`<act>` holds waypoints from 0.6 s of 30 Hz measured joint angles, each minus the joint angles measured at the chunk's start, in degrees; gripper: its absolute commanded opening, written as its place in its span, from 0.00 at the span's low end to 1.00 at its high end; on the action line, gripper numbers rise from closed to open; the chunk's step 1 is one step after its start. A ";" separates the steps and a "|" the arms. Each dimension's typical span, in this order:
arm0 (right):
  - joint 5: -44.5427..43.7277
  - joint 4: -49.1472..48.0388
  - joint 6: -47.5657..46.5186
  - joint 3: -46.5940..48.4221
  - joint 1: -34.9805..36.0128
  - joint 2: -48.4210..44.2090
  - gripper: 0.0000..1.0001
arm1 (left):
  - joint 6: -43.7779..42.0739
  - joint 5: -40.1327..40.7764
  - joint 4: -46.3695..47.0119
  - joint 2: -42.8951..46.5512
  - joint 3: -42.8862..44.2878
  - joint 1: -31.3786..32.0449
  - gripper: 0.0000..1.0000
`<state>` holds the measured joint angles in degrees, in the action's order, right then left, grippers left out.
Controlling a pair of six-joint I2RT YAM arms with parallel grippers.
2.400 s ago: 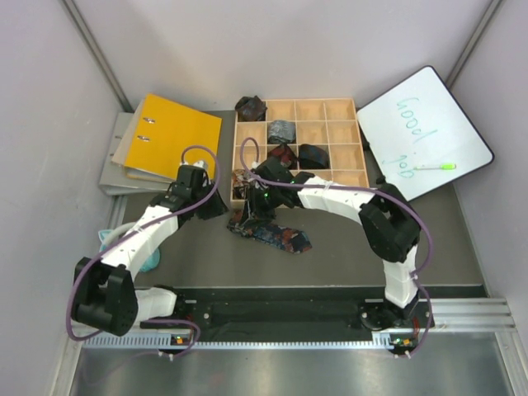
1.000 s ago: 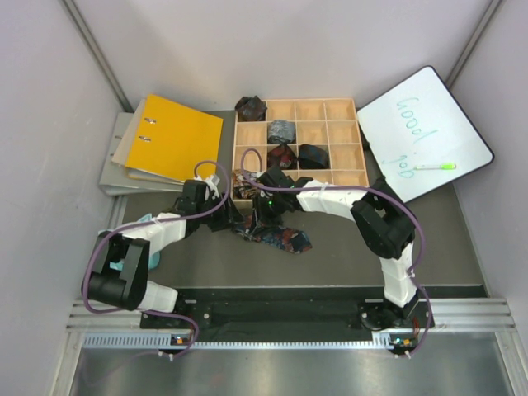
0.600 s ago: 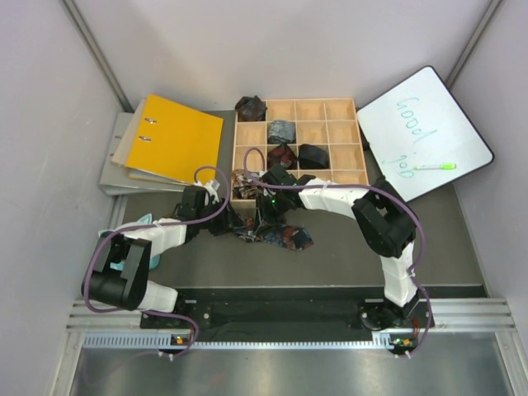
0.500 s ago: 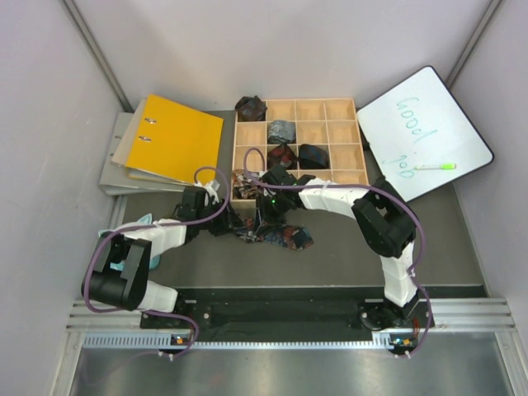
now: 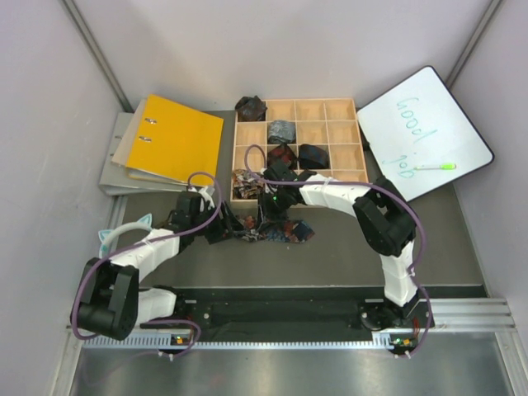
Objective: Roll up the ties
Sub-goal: Roll the tie at the center of the board.
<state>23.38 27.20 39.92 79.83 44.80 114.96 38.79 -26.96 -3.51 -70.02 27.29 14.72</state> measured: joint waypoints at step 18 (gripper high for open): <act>-7.19 -0.70 2.69 -7.61 3.80 -13.94 0.15 | -3.15 10.16 -10.54 1.11 9.77 0.00 0.63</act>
<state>16.19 26.50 42.61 72.23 48.60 101.01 35.64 -16.80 -14.04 -68.90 37.06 14.72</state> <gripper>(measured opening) 0.215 0.644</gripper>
